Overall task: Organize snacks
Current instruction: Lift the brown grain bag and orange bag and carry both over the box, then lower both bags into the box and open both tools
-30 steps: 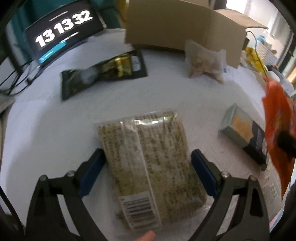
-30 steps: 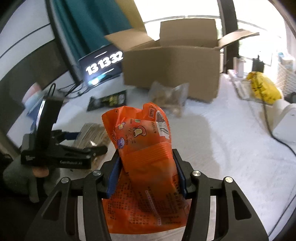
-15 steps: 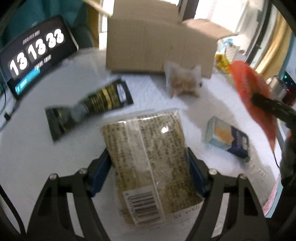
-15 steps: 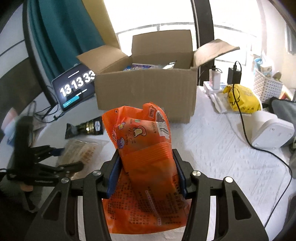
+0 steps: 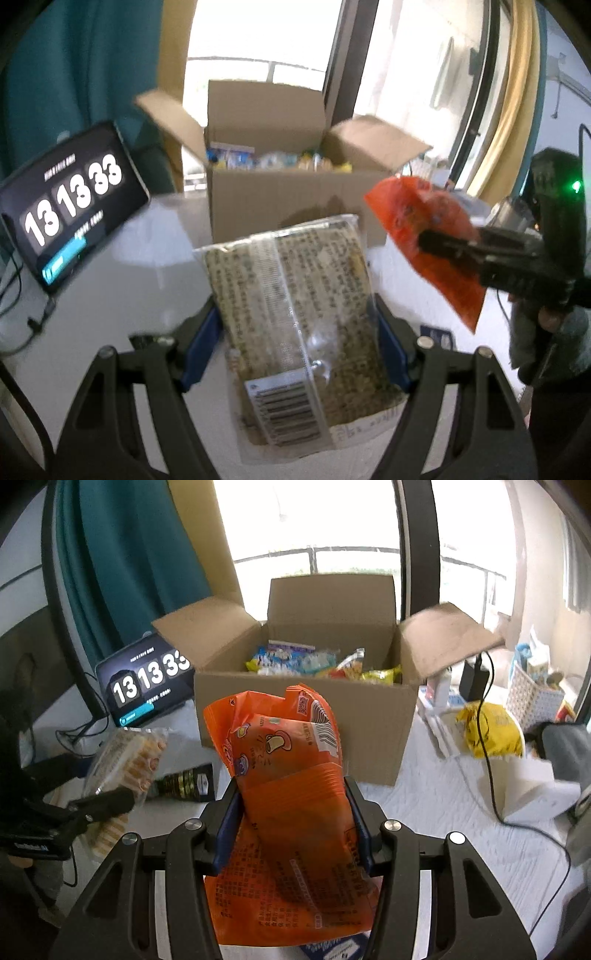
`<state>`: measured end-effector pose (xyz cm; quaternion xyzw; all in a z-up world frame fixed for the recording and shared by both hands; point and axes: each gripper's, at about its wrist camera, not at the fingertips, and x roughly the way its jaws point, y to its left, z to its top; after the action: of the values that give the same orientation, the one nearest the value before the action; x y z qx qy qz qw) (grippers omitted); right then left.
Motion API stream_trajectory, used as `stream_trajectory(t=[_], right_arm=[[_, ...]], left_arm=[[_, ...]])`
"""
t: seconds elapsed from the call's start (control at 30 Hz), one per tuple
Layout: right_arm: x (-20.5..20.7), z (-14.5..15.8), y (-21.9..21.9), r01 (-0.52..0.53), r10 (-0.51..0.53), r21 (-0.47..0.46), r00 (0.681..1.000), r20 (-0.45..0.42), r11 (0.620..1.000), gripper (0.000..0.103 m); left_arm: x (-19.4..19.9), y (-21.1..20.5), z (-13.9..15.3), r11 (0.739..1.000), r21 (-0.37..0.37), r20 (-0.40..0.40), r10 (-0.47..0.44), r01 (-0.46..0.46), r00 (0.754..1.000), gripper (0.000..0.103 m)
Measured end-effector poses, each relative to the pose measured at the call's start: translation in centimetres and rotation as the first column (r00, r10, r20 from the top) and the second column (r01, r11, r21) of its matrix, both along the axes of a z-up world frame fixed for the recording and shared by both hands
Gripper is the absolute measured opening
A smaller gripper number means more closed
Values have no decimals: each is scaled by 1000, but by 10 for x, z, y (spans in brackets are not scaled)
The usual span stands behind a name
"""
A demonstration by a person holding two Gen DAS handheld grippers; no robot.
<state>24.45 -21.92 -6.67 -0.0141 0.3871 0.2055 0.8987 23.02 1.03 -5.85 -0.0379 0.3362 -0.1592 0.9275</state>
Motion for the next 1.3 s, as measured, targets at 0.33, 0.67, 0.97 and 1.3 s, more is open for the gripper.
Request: stream_trajectory(t=[0.33,0.67,0.97,1.3], right_arm=[[32,33,1,-4,5,-12,995,101,1000,55],[81,53,-8,30,-31,8,985,171,1000,55],[128,61,-13,58,-59,13,977,206,998,55],[173,50,-15,120,-121,20,971,207,993,56]], left_arm=[[36,5,35,999,0,114,45,-45,992,77],[79,1,59,997,4,199,71,-73,977,77],[130,-15,72,995,6,237,93,-98,967,77],[187,-30,71,989,58,233,118,-135,965,80]])
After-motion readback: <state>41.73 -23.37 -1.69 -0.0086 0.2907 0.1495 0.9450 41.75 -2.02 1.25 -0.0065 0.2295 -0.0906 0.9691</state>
